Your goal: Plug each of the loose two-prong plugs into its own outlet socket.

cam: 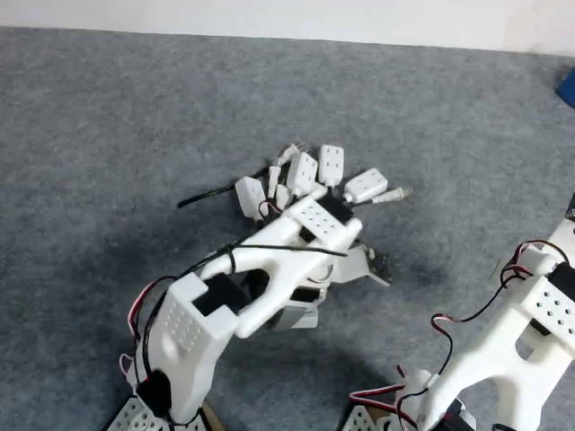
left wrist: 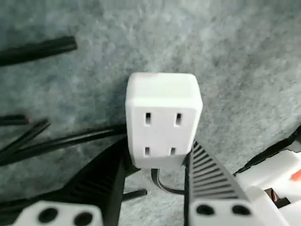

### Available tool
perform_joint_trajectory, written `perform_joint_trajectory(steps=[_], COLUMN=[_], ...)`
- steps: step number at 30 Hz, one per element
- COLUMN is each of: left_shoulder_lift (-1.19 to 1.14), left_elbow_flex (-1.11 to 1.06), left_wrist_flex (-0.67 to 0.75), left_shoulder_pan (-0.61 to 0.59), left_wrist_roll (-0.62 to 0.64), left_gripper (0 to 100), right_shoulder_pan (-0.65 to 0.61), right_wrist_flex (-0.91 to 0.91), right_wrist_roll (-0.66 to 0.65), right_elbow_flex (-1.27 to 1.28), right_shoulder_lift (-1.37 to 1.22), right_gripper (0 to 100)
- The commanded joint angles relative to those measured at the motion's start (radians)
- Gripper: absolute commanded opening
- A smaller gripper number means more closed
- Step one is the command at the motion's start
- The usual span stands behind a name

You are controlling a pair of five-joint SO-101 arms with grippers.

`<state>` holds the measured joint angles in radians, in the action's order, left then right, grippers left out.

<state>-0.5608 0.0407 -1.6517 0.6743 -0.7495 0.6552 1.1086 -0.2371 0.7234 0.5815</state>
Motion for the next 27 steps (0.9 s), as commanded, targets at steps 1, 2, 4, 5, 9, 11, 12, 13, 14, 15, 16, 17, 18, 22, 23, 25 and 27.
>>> perform_joint_trajectory(steps=[1, 2, 4, 5, 9, 11, 12, 13, 14, 15, 16, 17, 18, 22, 23, 25, 27], left_shoulder_lift=[0.001, 0.001, -0.001, -0.001, -0.005, -0.007, -0.004, 0.001, 0.002, 0.002, 0.002, 0.002, 0.004, 0.079, 0.11, 0.182, 0.248], left_elbow_flex=[0.104, 0.134, 0.182, 0.196, 0.202, 0.202, 0.202, 0.202, 0.202, 0.206, 0.217, 0.225, 0.232, 0.252, 0.252, 0.252, 0.248], left_wrist_flex=[-0.028, -0.043, -0.064, -0.069, -0.074, -0.075, -0.078, -0.078, -0.083, -0.092, -0.098, -0.1, -0.101, -0.106, -0.106, -0.106, -0.107], left_shoulder_pan=[0.054, 0.054, 0.051, 0.051, 0.053, 0.047, 0.045, 0.044, 0.039, 0.036, 0.033, 0.027, 0.021, -0.018, -0.03, -0.053, -0.074], left_wrist_roll=[0.015, 0.021, 0.025, 0.023, 0.02, 0.02, 0.018, 0.012, 0.005, -0.002, 0.0, 0.002, 0.005, 0.0, 0.0, 0.0, 0.0], left_gripper=[12, 17, 25, 25, 20, 20, 20, 20, 20, 20, 20, 20, 20, 20, 20, 20, 20], right_shoulder_pan=[0.004, 0.004, 0.004, 0.004, 0.004, 0.004, 0.004, 0.004, 0.004, 0.004, 0.004, 0.002, 0.002, -0.03, -0.041, -0.053, -0.062], right_wrist_flex=[-0.015, -0.015, -0.015, -0.015, -0.015, -0.015, -0.015, -0.015, -0.015, -0.015, -0.015, -0.015, -0.015, -0.015, -0.015, -0.015, -0.015], right_wrist_roll=[-0.011, -0.011, -0.011, -0.011, -0.011, -0.011, -0.011, -0.011, -0.011, -0.011, -0.011, -0.011, -0.011, -0.011, -0.011, -0.009, -0.006], right_elbow_flex=[-0.007, -0.007, -0.007, -0.007, -0.007, -0.007, -0.007, -0.007, -0.007, -0.007, -0.007, -0.007, -0.007, -0.007, -0.007, -0.007, -0.007], right_shoulder_lift=[0.01, 0.01, 0.01, 0.01, 0.01, 0.01, 0.01, 0.01, 0.01, 0.01, 0.01, 0.01, 0.01, 0.01, 0.007, 0.007, 0.008], right_gripper=[0.6, 0.6, 0.6, 0.6, 0.6, 0.6, 0.6, 0.6, 0.6, 0.6, 0.6, 0.6, 0.6, 0.6, 0.6, 0.6, 0.6])
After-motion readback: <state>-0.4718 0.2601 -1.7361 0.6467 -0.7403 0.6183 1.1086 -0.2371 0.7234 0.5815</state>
